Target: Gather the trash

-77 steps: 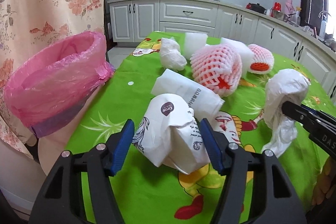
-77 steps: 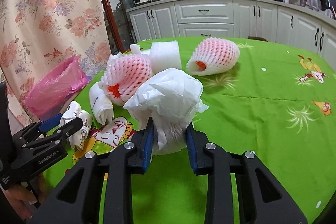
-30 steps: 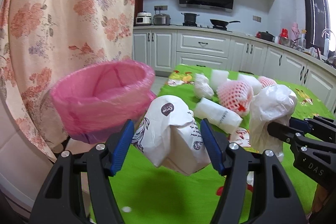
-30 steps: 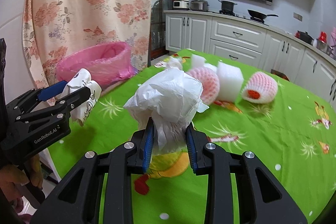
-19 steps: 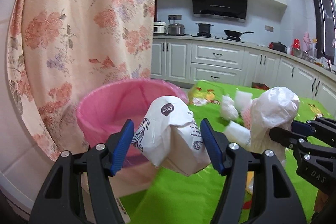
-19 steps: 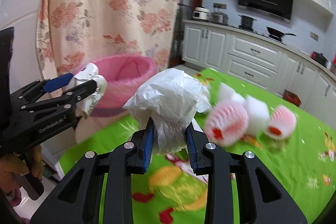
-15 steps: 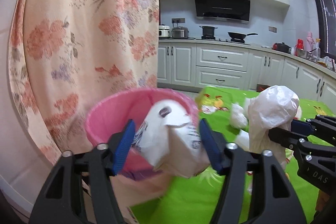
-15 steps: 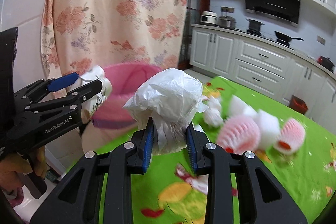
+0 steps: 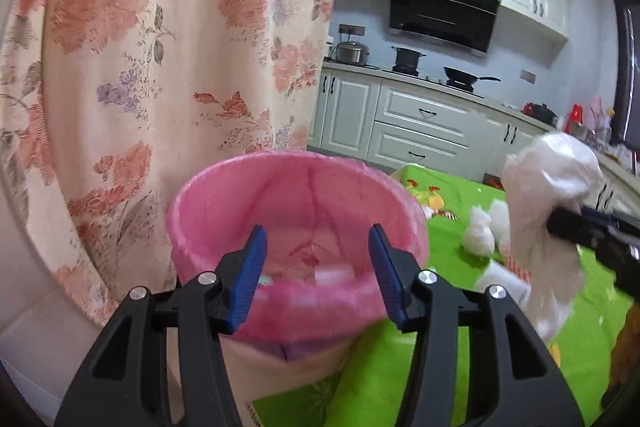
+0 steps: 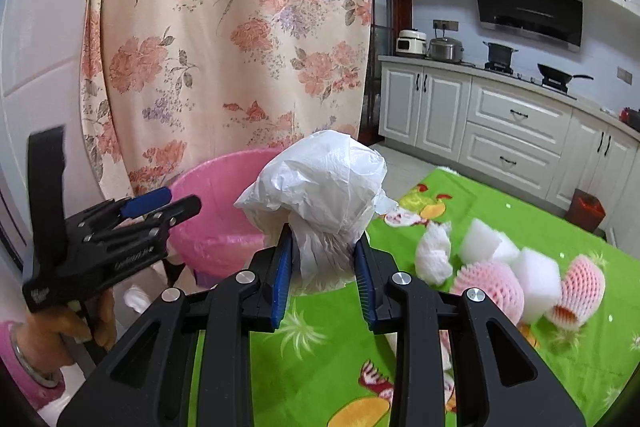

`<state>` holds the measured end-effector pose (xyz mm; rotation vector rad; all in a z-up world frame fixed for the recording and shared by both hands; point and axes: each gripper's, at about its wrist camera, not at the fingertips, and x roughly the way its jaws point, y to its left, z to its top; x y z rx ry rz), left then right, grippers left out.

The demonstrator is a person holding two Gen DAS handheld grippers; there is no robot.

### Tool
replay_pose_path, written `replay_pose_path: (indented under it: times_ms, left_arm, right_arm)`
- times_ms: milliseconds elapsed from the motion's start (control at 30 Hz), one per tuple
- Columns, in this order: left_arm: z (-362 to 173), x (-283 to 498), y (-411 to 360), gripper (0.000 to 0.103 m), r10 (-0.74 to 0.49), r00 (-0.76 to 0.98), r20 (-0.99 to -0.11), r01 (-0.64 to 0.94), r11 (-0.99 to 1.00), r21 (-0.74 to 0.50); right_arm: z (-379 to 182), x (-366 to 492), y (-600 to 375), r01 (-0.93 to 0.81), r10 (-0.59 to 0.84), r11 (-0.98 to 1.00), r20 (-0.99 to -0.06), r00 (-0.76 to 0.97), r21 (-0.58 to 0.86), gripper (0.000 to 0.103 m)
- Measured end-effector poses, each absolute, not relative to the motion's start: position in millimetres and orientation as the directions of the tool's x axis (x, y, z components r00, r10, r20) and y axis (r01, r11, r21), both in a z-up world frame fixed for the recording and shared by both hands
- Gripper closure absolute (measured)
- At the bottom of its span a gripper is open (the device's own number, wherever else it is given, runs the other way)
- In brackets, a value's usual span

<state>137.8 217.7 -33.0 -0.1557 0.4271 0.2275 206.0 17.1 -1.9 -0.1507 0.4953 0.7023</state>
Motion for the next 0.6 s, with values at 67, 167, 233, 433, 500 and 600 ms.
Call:
replay_pose_path:
  times_ms: [67,167,233,433,500,600]
  left_arm:
    - [-36,130,208,0.051,0.215,0.881,-0.42,-0.268,0.961,-0.069]
    - [-38,123,208,0.051,0.24,0.869,-0.433,-0.293,0.954,-0.06]
    - [-39,120,213,0.046,0.249,0.865,-0.436,-0.307,0.949,-0.066]
    - [-32,112,232,0.041,0.298,0.851,-0.433,-0.355,0.933,-0.056]
    - [-27,110,236,0.039,0.311,0.852,-0.422,-0.366,0.929,-0.055]
    - [-22,113,240,0.038,0.331,0.847,-0.416,-0.377,0.926,-0.032]
  right_arm:
    - [-7,207,14,-0.649,0.574,0.761,-0.497,0.651,0.03,0.074]
    - [-11,209,14,-0.644,0.569,0.764,-0.505,0.649,0.034,0.074]
    - [-9,210,16,-0.649,0.576,0.76,-0.506,0.642,0.042,0.074]
    - [-1,219,43,-0.675,0.592,0.738,-0.501,0.632,0.021,0.073]
    - [1,224,55,-0.684,0.598,0.729,-0.499,0.626,0.015,0.073]
    - [3,235,72,-0.695,0.613,0.718,-0.505,0.608,0.035,0.073]
